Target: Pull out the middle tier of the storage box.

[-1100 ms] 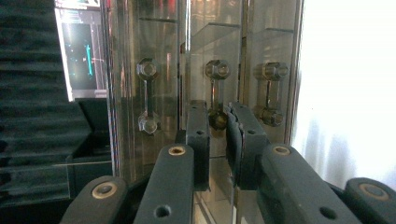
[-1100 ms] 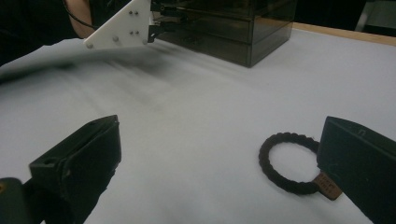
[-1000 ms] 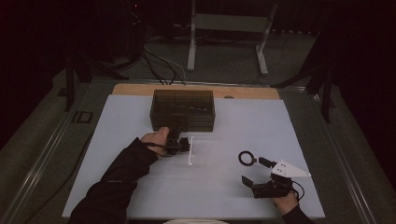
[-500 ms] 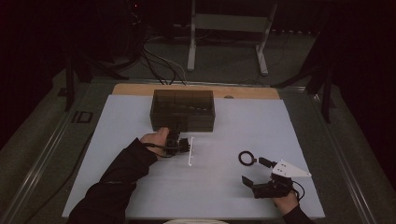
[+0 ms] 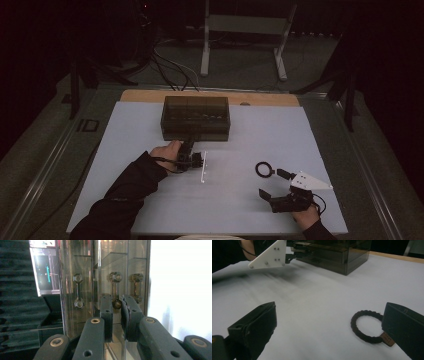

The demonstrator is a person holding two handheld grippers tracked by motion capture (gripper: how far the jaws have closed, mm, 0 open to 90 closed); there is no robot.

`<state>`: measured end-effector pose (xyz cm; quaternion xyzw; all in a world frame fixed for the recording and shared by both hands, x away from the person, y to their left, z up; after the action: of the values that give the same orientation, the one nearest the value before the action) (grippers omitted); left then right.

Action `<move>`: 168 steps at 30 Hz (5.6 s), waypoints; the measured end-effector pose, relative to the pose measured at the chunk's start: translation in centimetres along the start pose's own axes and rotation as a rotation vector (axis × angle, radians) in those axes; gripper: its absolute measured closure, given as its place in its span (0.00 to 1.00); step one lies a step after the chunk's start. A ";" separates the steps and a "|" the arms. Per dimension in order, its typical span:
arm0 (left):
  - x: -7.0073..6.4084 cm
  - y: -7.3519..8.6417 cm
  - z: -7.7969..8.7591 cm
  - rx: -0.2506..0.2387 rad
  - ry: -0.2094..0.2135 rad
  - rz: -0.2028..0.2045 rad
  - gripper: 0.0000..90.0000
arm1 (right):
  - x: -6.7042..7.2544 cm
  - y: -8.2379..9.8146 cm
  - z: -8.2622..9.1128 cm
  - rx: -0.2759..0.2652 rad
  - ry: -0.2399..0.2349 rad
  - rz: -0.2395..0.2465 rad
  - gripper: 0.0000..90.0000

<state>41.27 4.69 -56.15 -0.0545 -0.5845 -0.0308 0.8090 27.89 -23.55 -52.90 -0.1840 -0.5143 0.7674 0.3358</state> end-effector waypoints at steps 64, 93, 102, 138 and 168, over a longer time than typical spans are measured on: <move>5.6 3.2 3.3 -0.163 0.605 0.495 0.41 | 0.1 0.2 -0.3 0.018 -0.007 0.002 0.00; 6.8 5.2 2.2 -0.230 0.939 0.449 0.05 | 0.1 0.4 -0.4 0.027 -0.007 0.008 0.00; 7.2 5.6 1.8 -0.218 1.043 0.471 0.09 | 0.0 0.4 -0.4 0.026 -0.006 0.005 0.00; 6.3 5.6 -2.4 -0.143 1.017 0.310 0.80 | 0.0 0.4 -0.4 0.022 -0.020 -0.011 0.00; 5.2 4.6 -3.5 -0.080 1.070 0.247 0.94 | -0.1 0.5 -0.3 0.024 -0.017 -0.006 0.00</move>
<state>46.69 8.90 -52.51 -0.1300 -0.0794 0.0189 0.9882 27.99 -23.55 -53.47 -0.1719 -0.5085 0.7740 0.3358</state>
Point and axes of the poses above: each handheld gripper's, and its own axes: z roughly backward along the jaws, y roughly out of its underside, x roughly to its left, the point moved 7 cm from there along -z, roughly forward along the jaws, and after that the axes turned 3 degrees about z, right-handed, at the moved point
